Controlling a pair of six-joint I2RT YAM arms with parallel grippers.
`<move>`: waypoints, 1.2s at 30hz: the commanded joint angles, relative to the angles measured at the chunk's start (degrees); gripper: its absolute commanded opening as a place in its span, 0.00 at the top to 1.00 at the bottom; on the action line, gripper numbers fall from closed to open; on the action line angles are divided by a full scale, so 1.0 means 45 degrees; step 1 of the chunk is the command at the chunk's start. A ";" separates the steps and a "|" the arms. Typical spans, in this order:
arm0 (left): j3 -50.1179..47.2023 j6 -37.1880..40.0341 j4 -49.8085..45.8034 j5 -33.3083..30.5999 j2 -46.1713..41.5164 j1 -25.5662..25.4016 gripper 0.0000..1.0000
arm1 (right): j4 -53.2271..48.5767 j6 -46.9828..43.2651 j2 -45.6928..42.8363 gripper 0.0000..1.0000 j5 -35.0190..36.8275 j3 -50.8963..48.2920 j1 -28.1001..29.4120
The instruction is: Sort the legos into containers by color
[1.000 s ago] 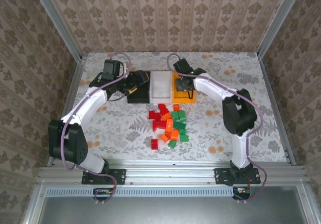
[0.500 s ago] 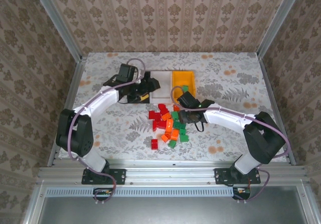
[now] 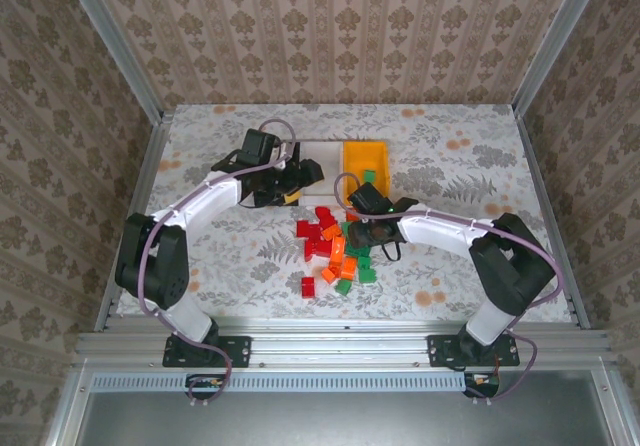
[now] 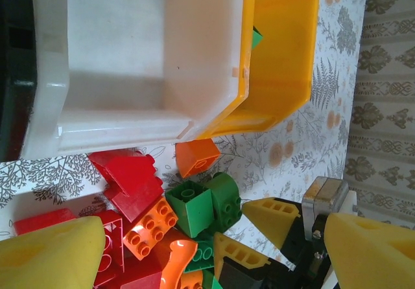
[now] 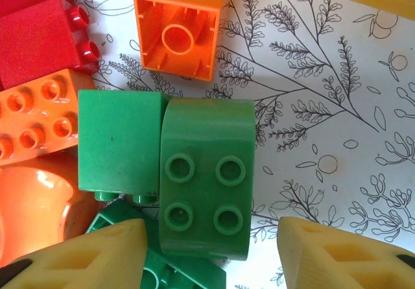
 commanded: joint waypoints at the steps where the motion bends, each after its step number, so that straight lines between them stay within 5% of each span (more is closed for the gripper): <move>1: 0.0127 0.0056 -0.0098 0.0164 0.0098 0.0011 0.11 | 0.0126 -0.0255 0.0235 0.49 -0.0183 0.0394 -0.0161; 7: 0.0127 0.0081 -0.0117 0.0199 0.0099 0.0011 0.11 | 0.0230 -0.0382 0.0212 0.59 0.0018 0.0142 -0.0370; 17: 0.0170 0.0105 -0.0157 0.0184 0.0119 0.0011 0.10 | 0.0516 -0.0461 0.0586 0.48 0.0009 0.0102 -0.0364; 23: 0.0205 0.0127 -0.0201 0.0151 0.0099 0.0014 0.11 | 0.0456 -0.0640 0.0815 0.63 0.0404 0.0206 -0.0397; 36: 0.0277 0.0144 -0.0227 0.0203 0.0022 0.0043 0.11 | -0.0333 -0.0697 -0.2303 0.68 0.2696 -0.0283 -0.0402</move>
